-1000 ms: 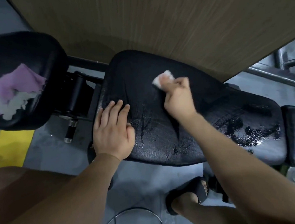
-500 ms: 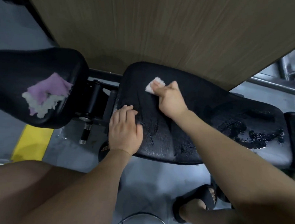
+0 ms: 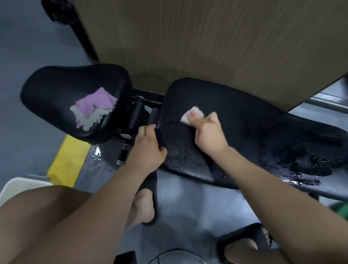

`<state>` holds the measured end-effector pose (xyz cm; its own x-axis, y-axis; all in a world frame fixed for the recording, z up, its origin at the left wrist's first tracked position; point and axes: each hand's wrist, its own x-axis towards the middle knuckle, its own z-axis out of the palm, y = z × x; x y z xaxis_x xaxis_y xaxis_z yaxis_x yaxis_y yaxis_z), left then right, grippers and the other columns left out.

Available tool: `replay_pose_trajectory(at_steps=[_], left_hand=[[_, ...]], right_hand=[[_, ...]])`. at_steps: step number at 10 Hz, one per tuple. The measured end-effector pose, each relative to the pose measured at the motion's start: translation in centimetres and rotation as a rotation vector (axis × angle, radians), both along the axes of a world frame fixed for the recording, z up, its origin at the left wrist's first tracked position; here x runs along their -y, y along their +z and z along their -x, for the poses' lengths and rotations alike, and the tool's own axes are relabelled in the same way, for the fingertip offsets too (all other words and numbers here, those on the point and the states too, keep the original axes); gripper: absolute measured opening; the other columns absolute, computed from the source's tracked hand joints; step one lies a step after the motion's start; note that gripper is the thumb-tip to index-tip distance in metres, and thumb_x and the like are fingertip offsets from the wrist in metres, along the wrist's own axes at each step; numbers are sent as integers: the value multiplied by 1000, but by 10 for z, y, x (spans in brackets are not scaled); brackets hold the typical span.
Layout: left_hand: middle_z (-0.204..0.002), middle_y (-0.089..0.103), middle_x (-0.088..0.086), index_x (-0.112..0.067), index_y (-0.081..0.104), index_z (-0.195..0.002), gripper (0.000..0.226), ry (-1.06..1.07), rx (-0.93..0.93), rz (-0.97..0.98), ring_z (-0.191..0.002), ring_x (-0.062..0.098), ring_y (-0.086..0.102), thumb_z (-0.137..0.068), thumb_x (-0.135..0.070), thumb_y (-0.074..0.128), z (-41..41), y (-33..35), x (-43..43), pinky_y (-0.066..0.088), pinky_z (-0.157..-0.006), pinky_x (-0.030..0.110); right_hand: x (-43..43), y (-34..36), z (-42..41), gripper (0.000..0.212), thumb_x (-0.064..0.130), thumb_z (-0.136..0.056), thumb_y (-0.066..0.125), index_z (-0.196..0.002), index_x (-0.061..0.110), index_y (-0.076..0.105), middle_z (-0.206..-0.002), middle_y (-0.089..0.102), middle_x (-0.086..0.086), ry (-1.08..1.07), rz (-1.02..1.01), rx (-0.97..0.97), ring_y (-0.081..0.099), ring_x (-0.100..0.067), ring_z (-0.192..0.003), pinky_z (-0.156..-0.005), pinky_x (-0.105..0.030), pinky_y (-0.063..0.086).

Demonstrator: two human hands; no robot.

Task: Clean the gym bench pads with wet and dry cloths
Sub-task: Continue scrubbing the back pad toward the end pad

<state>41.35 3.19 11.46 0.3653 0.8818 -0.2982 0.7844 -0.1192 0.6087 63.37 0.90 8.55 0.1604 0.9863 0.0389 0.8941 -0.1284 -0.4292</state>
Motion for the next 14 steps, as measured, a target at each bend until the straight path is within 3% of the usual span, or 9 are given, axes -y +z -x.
replay_pose_trajectory(at_steps=[2,4,5,7,8,10,11,12,14], left_hand=[[-143,42,8,-13,40,-150,62,60,15,97,-128,25,52,-95,-24,66,13,-12,-7,41,-110,34],[-140,47,7,-14,46,-147,60,55,18,112,-125,23,56,-93,-26,70,15,-18,-16,42,-111,34],[-135,54,7,-13,50,-143,50,71,16,110,-119,21,59,-95,-17,62,20,-18,-22,38,-101,19],[-129,59,11,-7,54,-137,44,221,40,94,-113,21,58,-94,-1,49,32,-13,-33,33,-89,15],[-128,57,12,-7,55,-135,45,218,38,92,-108,17,55,-92,2,48,31,-4,-29,35,-91,17],[-133,51,13,-10,56,-135,46,205,-44,13,-122,30,53,-91,-1,50,32,23,-20,45,-106,38],[-134,49,14,-10,57,-134,45,169,-87,0,-123,34,51,-90,-1,49,21,34,-8,43,-108,42],[-135,47,13,-11,58,-133,41,96,-85,-3,-126,34,49,-93,-8,51,-4,39,9,40,-109,39],[-154,30,-2,-28,47,-148,50,-205,-143,101,-143,24,29,-99,-19,48,-75,34,50,28,-108,25]], right_hand=[[39,-11,4,61,4,-88,54,-143,30,57,-135,59,-5,489,41,29,51,-24,-122,-100,-31,37],[-96,0,7,66,-1,-89,47,-147,30,51,-150,49,8,104,0,222,41,-33,-102,-96,-41,43],[-65,3,40,55,5,-92,47,-141,28,58,-132,54,-16,112,72,54,42,-24,-102,-95,-36,41],[2,-19,31,61,3,-87,41,-137,31,64,-131,67,5,591,-80,89,39,-21,-79,-72,-32,43],[-53,-3,40,58,-4,-80,48,-123,30,67,-120,66,7,279,-88,178,34,-23,-80,-75,-43,49],[23,-10,75,43,16,-104,42,-137,33,63,-143,57,11,508,-32,86,45,-26,-94,-84,-35,39],[70,-11,57,50,22,-105,26,-138,35,61,-147,55,16,515,-33,81,39,-18,-87,-81,-27,30],[114,-14,25,58,7,-90,41,-138,35,60,-149,53,17,444,-81,143,45,-21,-87,-85,-32,37],[190,-4,-68,56,13,-88,42,-136,36,60,-150,52,15,-142,-8,321,38,-22,-80,-77,-35,30]])
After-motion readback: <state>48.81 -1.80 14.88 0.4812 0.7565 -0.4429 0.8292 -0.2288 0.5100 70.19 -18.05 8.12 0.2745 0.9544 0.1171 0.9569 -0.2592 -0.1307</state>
